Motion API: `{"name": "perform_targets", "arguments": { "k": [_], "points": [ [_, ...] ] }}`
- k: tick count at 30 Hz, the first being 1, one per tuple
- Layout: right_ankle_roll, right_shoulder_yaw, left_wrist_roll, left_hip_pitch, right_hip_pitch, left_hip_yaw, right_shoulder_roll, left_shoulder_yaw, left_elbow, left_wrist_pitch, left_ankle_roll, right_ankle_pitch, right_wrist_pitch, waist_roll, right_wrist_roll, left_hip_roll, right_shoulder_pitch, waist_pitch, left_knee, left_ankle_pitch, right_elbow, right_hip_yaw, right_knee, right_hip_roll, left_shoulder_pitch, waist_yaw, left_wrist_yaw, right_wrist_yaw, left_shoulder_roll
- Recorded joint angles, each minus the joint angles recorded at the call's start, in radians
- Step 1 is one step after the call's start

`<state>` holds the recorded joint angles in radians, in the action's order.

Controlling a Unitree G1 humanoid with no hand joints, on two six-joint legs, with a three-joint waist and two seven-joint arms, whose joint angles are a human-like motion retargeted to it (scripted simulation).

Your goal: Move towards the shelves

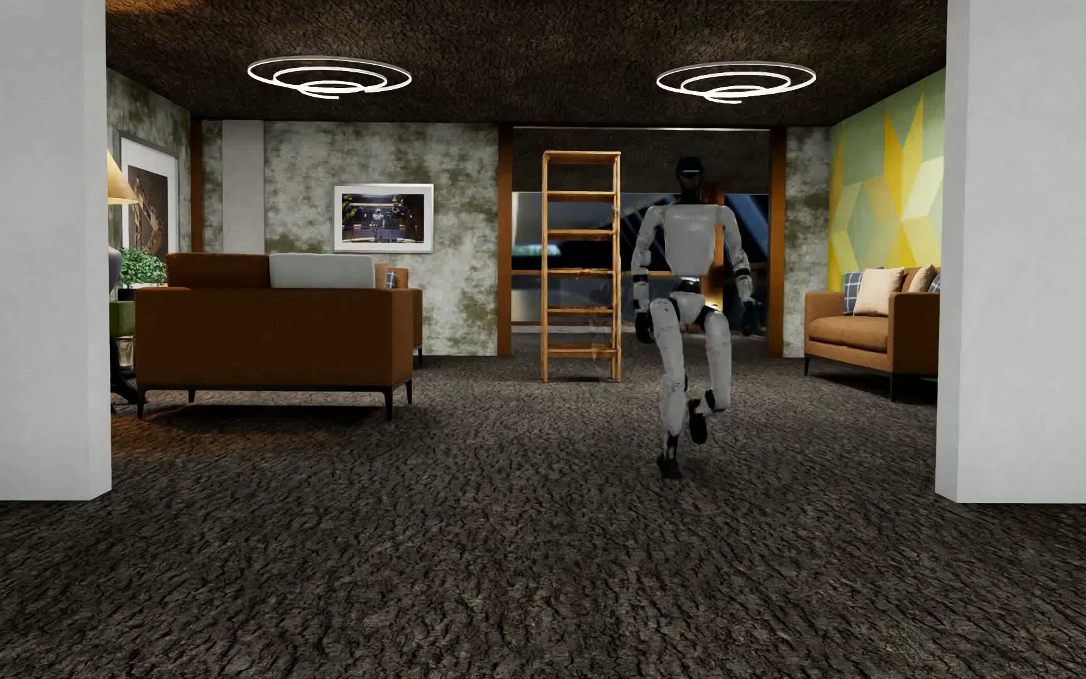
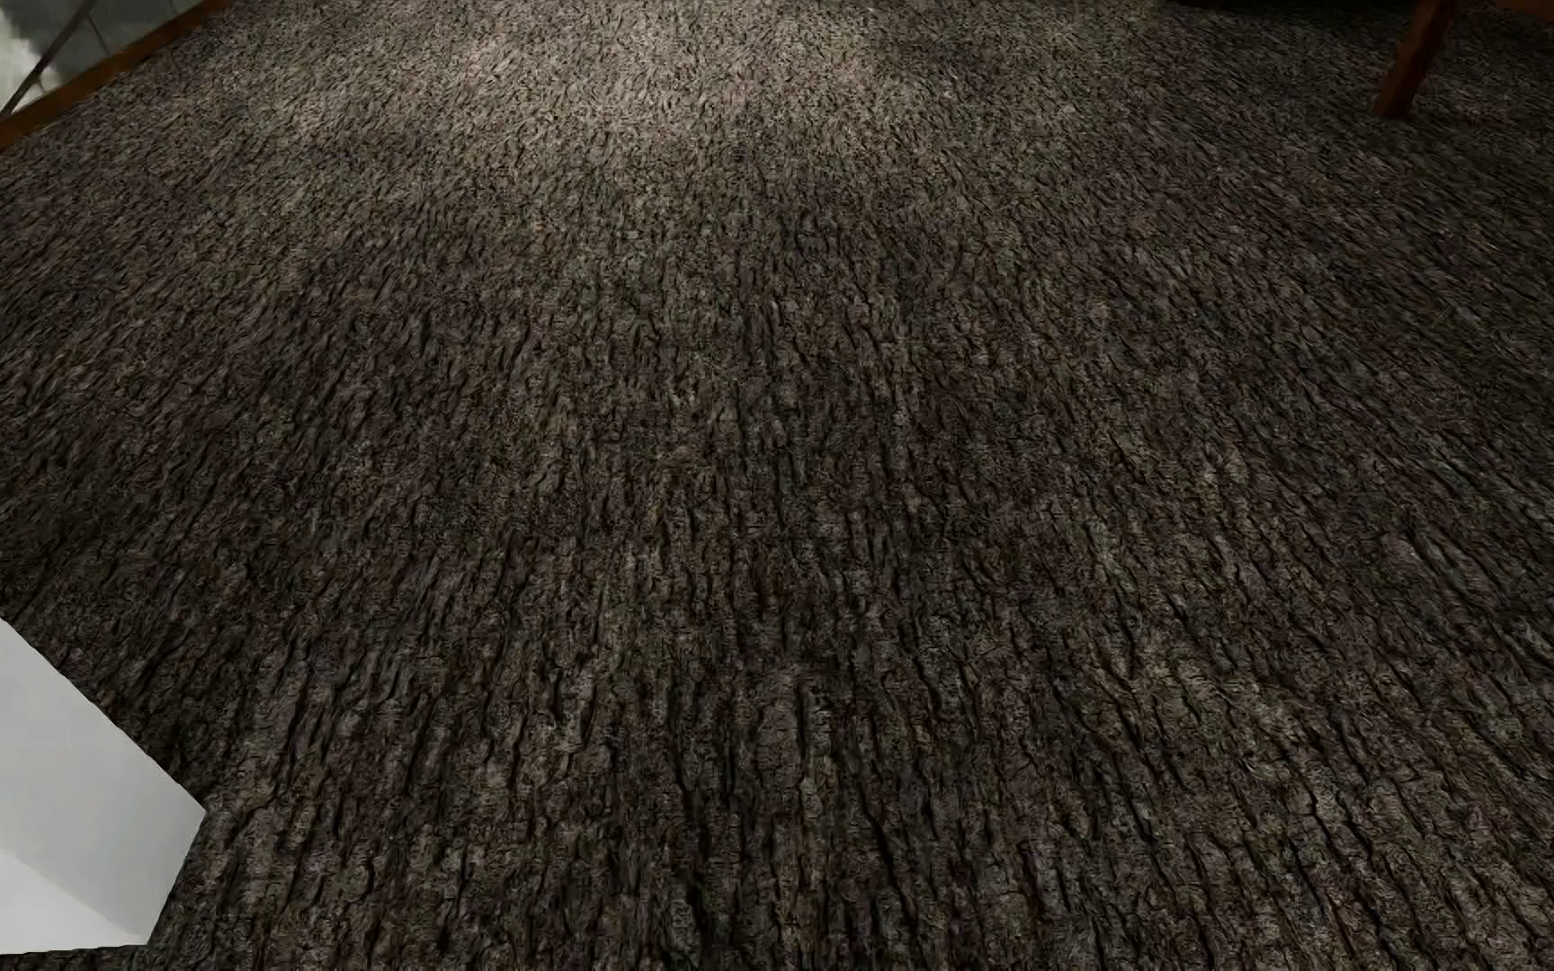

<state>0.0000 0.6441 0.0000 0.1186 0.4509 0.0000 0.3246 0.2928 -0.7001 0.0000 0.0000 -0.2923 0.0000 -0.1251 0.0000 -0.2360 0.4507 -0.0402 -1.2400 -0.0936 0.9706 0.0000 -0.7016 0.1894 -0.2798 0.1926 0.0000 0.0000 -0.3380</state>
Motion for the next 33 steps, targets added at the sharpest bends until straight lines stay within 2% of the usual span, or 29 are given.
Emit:
{"name": "perform_targets", "arguments": {
  "k": [2, 3, 4, 5, 6, 8, 10, 11, 14, 15, 17, 19, 21, 22, 23, 27, 29, 33],
  "points": [
    [0.000, -0.010, 0.000, -0.163, -0.185, 0.000, 0.006, 0.107, -0.126, 0.000, 0.000, 0.124, 0.000, 0.017, 0.000, 0.037, -0.061, -0.018, -0.122, 0.294, -0.046, 0.000, 0.053, 0.045, -0.025, -0.114, 0.000, 0.000, 0.005],
    [0.000, -0.032, 0.000, -0.239, -0.263, 0.000, 0.014, 0.130, -0.171, 0.000, 0.000, 0.196, 0.000, 0.031, 0.000, 0.057, -0.086, -0.018, -0.078, 0.371, -0.096, 0.000, 0.074, 0.049, -0.051, -0.180, 0.000, 0.000, 0.005],
    [0.000, -0.068, 0.000, -0.299, -0.339, 0.000, 0.025, 0.141, -0.204, 0.000, 0.000, 0.264, 0.000, 0.043, 0.000, 0.070, -0.104, -0.017, 0.036, 0.403, -0.163, 0.000, 0.094, 0.048, -0.082, -0.241, 0.000, 0.000, 0.006],
    [0.000, -0.111, 0.000, -0.348, -0.413, 0.000, 0.041, 0.167, -0.227, 0.000, 0.000, 0.330, 0.000, 0.057, 0.000, 0.079, -0.114, -0.016, 0.181, 0.407, -0.250, 0.000, 0.115, 0.038, -0.117, -0.294, 0.000, 0.000, 0.003],
    [0.000, -0.159, 0.000, -0.384, -0.449, 0.000, 0.051, 0.158, -0.237, 0.000, 0.000, 0.376, 0.000, 0.061, 0.000, 0.072, -0.127, -0.006, 0.353, 0.360, -0.329, 0.000, 0.107, 0.032, -0.152, -0.330, 0.000, 0.000, 0.006],
    [0.000, -0.261, 0.000, -0.449, -0.506, 0.000, 0.060, 0.145, -0.237, 0.000, 0.000, 0.464, 0.000, 0.053, 0.000, 0.044, -0.149, 0.017, 0.653, 0.288, -0.460, 0.000, 0.079, 0.024, -0.220, -0.376, 0.000, 0.000, 0.016],
    [0.000, -0.314, 0.000, -0.478, -0.564, 0.000, 0.069, 0.150, -0.217, 0.000, 0.000, 0.542, 0.000, 0.042, 0.000, -0.007, -0.173, 0.039, 0.767, 0.295, -0.531, 0.000, 0.045, -0.026, -0.284, -0.410, 0.000, 0.000, 0.029],
    [0.000, -0.332, 0.000, -0.478, -0.611, 0.000, 0.070, 0.172, -0.205, 0.000, 0.000, 0.578, 0.000, 0.037, 0.000, -0.026, -0.179, 0.038, 0.767, 0.335, -0.550, 0.000, 0.026, -0.060, -0.315, -0.425, 0.000, 0.000, 0.032],
    [0.000, -0.361, 0.000, -0.527, -0.664, 0.000, 0.040, 0.237, -0.229, 0.000, 0.000, 0.529, 0.000, 0.041, 0.000, -0.024, -0.128, 0.063, 0.549, 0.091, -0.490, 0.000, -0.056, -0.190, -0.313, -0.467, 0.000, 0.000, 0.037],
    [0.000, -0.361, 0.000, -0.532, -0.657, 0.000, 0.018, 0.243, -0.262, 0.000, 0.000, 0.478, 0.000, 0.052, 0.000, -0.017, -0.123, 0.058, 0.466, 0.072, -0.414, 0.000, -0.110, -0.225, -0.285, -0.459, 0.000, 0.000, 0.039],
    [0.000, -0.267, 0.000, -0.507, -0.601, 0.000, 0.001, 0.225, -0.273, 0.000, 0.000, 0.305, 0.000, 0.054, 0.000, 0.005, -0.149, 0.034, 0.400, 0.160, -0.222, 0.000, -0.216, -0.252, -0.215, -0.447, 0.000, 0.000, 0.031],
    [0.000, -0.170, 0.000, -0.429, -0.521, 0.000, 0.010, 0.198, -0.194, 0.000, 0.000, 0.115, 0.000, 0.056, 0.000, 0.004, -0.154, 0.011, 0.413, 0.234, -0.103, 0.000, -0.225, -0.269, -0.163, -0.423, 0.000, 0.000, 0.006],
    [0.000, -0.161, 0.000, -0.375, -0.461, 0.000, 0.025, 0.138, -0.093, 0.000, 0.000, -0.048, 0.000, 0.052, 0.000, 0.002, -0.113, 0.000, 0.443, 0.273, -0.061, 0.000, -0.175, -0.262, -0.131, -0.370, 0.000, 0.000, -0.032],
    [0.000, -0.175, 0.000, -0.351, -0.426, 0.000, 0.039, 0.087, -0.052, 0.000, 0.000, -0.165, 0.000, 0.056, 0.000, 0.007, -0.085, 0.001, 0.455, 0.292, -0.064, 0.000, -0.171, -0.267, -0.120, -0.359, 0.000, 0.000, -0.050],
    [0.000, -0.187, 0.000, -0.324, -0.402, 0.000, 0.053, 0.027, -0.028, 0.000, 0.000, -0.226, 0.000, 0.065, 0.000, 0.014, -0.065, 0.005, 0.465, 0.310, -0.071, 0.000, -0.161, -0.277, -0.115, -0.357, 0.000, 0.000, -0.064],
    [0.000, -0.205, 0.000, -0.256, -0.401, 0.000, 0.097, -0.229, -0.035, 0.000, 0.000, -0.231, 0.000, 0.094, 0.000, 0.021, -0.036, 0.011, 0.468, 0.364, -0.112, 0.000, -0.059, -0.303, -0.103, -0.324, 0.000, 0.000, -0.090],
    [0.000, -0.233, 0.000, -0.239, -0.371, 0.000, 0.107, -0.250, -0.068, 0.000, 0.000, -0.211, 0.000, 0.098, 0.000, 0.019, -0.043, 0.017, 0.463, 0.389, -0.112, 0.000, -0.033, -0.312, -0.090, -0.316, 0.000, 0.000, -0.104],
    [0.000, -0.279, 0.000, -0.226, -0.340, 0.000, 0.110, -0.201, -0.094, 0.000, 0.000, -0.077, 0.000, 0.090, 0.000, -0.004, -0.076, 0.003, 0.448, 0.431, -0.143, 0.000, 0.019, -0.298, -0.079, -0.263, 0.000, 0.000, -0.134]
  ]
}}
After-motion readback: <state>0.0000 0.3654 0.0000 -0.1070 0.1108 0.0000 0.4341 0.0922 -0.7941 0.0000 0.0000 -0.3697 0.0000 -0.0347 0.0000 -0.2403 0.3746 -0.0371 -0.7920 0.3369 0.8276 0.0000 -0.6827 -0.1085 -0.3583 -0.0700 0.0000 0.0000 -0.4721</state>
